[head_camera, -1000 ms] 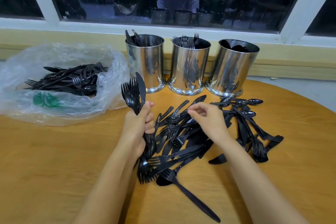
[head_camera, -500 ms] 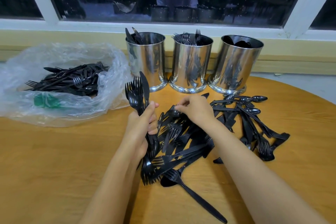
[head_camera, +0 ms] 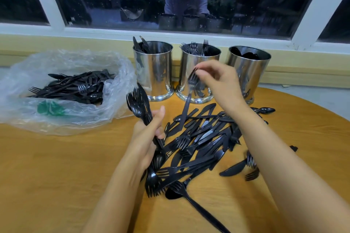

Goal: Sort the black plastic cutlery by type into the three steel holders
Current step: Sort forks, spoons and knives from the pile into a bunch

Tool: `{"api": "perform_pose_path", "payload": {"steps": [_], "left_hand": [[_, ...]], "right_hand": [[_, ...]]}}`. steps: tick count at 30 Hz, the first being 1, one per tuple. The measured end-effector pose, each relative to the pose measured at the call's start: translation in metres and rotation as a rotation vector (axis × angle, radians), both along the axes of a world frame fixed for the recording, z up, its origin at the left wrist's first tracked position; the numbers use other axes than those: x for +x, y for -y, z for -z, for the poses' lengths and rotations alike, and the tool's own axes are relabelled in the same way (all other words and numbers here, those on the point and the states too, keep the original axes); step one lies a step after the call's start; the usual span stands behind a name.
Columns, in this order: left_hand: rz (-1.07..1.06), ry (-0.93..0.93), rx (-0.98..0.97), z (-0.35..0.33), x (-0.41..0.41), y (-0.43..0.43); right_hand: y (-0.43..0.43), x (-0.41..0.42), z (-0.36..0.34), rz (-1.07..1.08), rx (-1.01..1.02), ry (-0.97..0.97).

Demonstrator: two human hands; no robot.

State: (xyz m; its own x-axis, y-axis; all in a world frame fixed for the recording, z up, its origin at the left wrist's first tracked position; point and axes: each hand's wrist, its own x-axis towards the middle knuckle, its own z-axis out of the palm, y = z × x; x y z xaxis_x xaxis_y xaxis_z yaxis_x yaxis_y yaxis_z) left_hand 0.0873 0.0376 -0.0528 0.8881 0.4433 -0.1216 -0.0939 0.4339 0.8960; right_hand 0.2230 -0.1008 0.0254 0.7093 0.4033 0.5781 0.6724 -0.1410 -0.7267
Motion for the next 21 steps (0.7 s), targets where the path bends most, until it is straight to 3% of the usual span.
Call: {"api": "perform_pose_path", "payload": {"steps": [2, 5, 10, 14, 18, 21], "left_hand": [[0.071, -0.001, 0.052, -0.001, -0.001, 0.003], [0.164, -0.033, 0.127, -0.003, -0.002, 0.01], [0.25, 0.055, 0.019, -0.004, 0.0, 0.012], [0.155, 0.042, 0.021, -0.004, -0.001, 0.009], [0.057, 0.029, 0.009, -0.001, -0.001, 0.001], [0.027, 0.023, 0.028, 0.001, 0.001, 0.0]], "right_hand": [[-0.008, -0.013, 0.0, -0.172, -0.106, -0.086], [-0.023, -0.024, 0.012, -0.246, -0.188, -0.049], [-0.034, -0.03, 0.025, -0.238, -0.136, -0.071], [-0.022, -0.018, 0.027, -0.167, -0.066, -0.12], [0.015, 0.009, 0.057, 0.128, -0.438, -0.078], [0.033, 0.019, 0.083, 0.215, -0.681, -0.055]]}}
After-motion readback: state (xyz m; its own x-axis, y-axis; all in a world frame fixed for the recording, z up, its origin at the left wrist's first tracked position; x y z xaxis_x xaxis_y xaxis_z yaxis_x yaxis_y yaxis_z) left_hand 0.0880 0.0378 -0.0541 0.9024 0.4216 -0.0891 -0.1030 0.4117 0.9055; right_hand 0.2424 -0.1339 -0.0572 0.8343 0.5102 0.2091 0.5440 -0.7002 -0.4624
